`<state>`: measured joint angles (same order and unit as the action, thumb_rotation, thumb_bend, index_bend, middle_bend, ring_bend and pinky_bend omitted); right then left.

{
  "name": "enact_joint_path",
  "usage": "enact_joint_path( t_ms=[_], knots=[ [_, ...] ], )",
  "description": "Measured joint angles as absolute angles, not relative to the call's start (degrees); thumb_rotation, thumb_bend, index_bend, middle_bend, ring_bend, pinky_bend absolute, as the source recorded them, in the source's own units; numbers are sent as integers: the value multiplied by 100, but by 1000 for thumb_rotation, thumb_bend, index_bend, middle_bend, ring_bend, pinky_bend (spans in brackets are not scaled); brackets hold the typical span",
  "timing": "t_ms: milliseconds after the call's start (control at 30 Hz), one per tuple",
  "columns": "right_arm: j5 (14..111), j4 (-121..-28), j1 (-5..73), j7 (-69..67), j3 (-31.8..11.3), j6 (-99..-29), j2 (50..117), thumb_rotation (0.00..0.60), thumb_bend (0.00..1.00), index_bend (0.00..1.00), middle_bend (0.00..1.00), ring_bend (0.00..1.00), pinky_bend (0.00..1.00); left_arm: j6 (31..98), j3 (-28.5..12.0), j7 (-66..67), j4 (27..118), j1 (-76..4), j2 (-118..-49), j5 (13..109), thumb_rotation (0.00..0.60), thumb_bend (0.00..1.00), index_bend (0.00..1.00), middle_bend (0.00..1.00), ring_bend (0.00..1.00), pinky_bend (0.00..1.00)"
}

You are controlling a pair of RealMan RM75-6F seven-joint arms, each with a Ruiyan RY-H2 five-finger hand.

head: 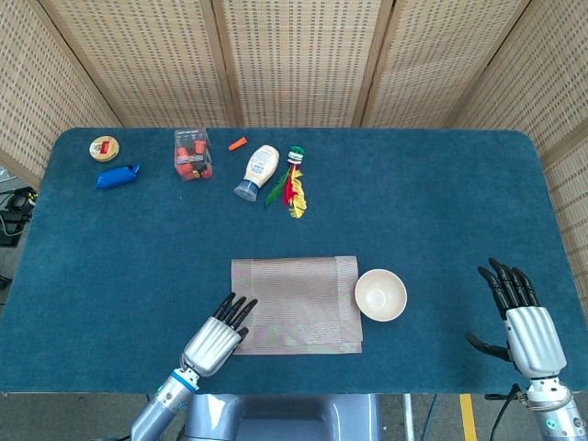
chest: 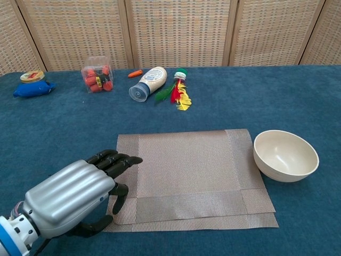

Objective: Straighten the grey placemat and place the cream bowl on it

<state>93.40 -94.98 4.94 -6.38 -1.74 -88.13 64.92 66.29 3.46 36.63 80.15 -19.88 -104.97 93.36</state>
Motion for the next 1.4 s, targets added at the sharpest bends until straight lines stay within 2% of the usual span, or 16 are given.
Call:
enact_joint_path(
  t_ms=[133,533,967,1167,1267,1400],
  knots=[
    [9344,-9502,494,-659,-171,-8815,6482,600,156,94,0,0,0,6635,349,3688,8025,-2002,-10511,9317,600,408,565,0,0,0],
    [9382,-9519,494,-654,-148,-8814,6472,600,156,101,0,0,0,6681,361,3704,8098,-2023,-10432,9251,600,522,617,0,0,0],
    [9373,-9524,498,-647,-142,-8792,6469,600,156,105,0,0,0,6814,249,3686,8495,-2085,-10199,9261,600,524,626,0,0,0],
    [9356,-9520,501,-645,-152,-8790,6462,600,156,110,0,0,0,6845,-121,3747,9119,-2227,-9841,9157,600,525,629,0,0,0],
    [9316,-9503,505,-641,-167,-8776,6465,600,156,110,0,0,0,6825,-430,3806,9363,-2345,-9631,9020,600,524,630,0,0,0],
    [9187,-9464,533,-601,-216,-8697,6494,600,156,110,0,0,0,6693,-1090,3857,9567,-2606,-9325,8597,600,524,631,0,0,0]
  ],
)
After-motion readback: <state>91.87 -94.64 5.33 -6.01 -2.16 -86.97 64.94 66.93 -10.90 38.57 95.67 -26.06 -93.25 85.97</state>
